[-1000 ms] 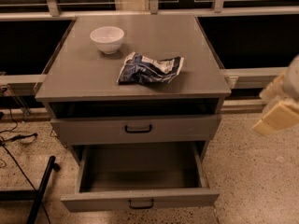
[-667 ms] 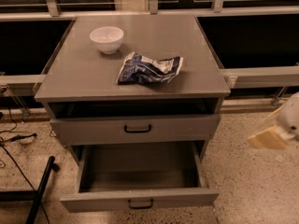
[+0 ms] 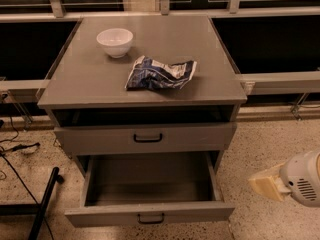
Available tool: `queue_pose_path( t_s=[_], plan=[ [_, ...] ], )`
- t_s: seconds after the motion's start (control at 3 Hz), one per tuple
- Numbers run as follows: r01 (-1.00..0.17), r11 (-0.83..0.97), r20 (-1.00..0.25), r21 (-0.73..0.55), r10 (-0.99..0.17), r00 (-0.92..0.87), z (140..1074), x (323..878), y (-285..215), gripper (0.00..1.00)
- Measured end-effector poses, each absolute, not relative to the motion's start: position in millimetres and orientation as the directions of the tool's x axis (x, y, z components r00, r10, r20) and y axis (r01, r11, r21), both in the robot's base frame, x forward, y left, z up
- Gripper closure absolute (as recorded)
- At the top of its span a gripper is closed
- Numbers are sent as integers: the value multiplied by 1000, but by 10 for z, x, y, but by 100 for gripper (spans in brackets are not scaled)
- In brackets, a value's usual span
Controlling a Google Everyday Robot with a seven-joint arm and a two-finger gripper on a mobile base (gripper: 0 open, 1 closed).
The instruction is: Close middle drawer
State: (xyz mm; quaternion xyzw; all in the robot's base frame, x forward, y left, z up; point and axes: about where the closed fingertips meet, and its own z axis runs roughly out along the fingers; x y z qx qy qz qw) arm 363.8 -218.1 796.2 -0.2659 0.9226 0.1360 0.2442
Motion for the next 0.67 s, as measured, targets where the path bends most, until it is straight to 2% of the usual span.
queue_pose_path(
  t_s=[0.67],
  plan=[
    [-574, 808, -550, 130, -424, -720, 7674, 3676, -2165, 100]
  ],
)
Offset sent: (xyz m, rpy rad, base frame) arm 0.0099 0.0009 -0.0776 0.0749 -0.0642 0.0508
